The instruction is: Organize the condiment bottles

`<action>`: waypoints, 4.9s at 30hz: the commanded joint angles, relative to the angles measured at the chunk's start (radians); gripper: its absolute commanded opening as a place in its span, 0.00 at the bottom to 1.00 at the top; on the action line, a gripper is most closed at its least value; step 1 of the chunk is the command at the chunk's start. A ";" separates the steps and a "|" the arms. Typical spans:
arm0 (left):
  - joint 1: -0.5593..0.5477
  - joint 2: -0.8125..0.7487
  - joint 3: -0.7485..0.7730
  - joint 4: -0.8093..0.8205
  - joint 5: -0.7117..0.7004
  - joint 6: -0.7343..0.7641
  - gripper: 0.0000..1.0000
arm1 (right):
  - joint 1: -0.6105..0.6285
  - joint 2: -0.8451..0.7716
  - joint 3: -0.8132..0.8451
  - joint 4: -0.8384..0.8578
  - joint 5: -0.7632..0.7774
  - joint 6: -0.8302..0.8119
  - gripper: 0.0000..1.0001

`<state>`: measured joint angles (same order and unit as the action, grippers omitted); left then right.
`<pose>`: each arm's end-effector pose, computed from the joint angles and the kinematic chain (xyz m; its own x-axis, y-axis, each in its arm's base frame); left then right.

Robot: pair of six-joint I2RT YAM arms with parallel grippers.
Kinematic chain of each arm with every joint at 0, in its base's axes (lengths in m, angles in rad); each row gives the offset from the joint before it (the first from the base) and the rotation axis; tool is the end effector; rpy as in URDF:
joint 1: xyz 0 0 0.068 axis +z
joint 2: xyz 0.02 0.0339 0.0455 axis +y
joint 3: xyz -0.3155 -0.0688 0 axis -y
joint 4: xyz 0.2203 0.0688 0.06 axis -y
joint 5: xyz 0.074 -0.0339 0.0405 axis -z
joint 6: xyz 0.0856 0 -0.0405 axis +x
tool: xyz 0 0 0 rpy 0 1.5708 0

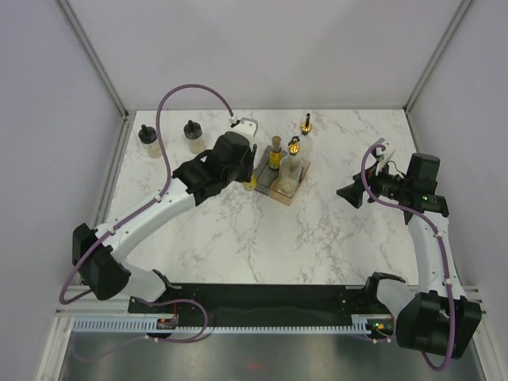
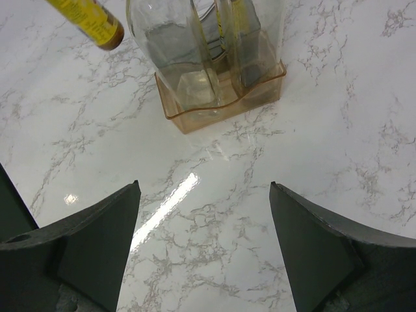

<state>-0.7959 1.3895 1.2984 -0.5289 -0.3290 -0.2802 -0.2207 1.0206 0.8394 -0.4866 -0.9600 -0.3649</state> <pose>0.2395 -0.2051 0.3735 -0.5268 0.1639 -0.8341 0.3606 0.9317 -0.0447 0.1902 0.0292 0.3255 -0.3853 -0.1233 -0.9145 -0.6846 0.7027 0.1937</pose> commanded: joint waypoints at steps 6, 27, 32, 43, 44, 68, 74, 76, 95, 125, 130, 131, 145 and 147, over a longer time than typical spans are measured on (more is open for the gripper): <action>0.076 0.218 0.265 0.107 0.077 0.187 0.02 | 0.000 -0.004 0.010 0.014 -0.014 -0.026 0.90; 0.089 0.465 0.383 0.112 0.140 0.173 0.02 | 0.000 -0.005 0.015 0.006 -0.016 -0.029 0.90; 0.093 0.467 0.363 0.118 0.160 0.151 0.03 | 0.000 -0.005 0.015 0.006 -0.016 -0.031 0.90; 0.104 0.459 0.318 0.127 0.196 0.116 0.32 | 0.000 -0.005 0.015 0.005 -0.014 -0.032 0.90; 0.104 0.457 0.317 0.127 0.196 0.115 0.37 | 0.000 -0.005 0.015 0.005 -0.013 -0.032 0.90; 0.155 0.287 0.263 0.130 0.180 0.101 0.82 | 0.000 -0.005 0.018 -0.003 -0.014 -0.042 0.90; 0.285 0.240 0.233 0.130 0.217 0.043 0.87 | 0.000 -0.005 0.020 -0.006 -0.014 -0.043 0.90; 0.348 0.240 0.225 0.130 0.220 -0.005 0.87 | 0.000 -0.005 0.018 -0.006 -0.014 -0.043 0.90; 0.630 0.585 0.429 -0.028 0.062 -0.220 0.98 | 0.000 0.010 0.020 -0.007 -0.017 -0.045 0.90; 0.646 0.911 0.774 -0.068 -0.004 -0.102 0.51 | 0.003 0.022 0.023 -0.010 -0.006 -0.049 0.90; 0.644 0.862 0.737 -0.059 -0.005 -0.070 0.02 | 0.003 0.024 0.023 -0.010 -0.006 -0.049 0.90; 0.646 0.834 0.714 -0.051 -0.005 -0.065 0.02 | 0.003 0.024 0.023 -0.010 -0.005 -0.049 0.90; 0.639 0.497 0.394 0.171 0.430 0.042 0.02 | 0.003 0.026 0.021 -0.012 0.001 -0.054 0.90; 0.632 0.477 0.369 0.185 0.468 0.045 0.02 | 0.004 0.029 0.021 -0.012 0.003 -0.055 0.90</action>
<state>-0.1551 1.9633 1.6878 -0.4713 -0.0235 -0.2878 -0.2195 1.0428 0.8394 -0.5026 -0.9413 -0.3935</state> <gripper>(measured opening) 0.708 0.902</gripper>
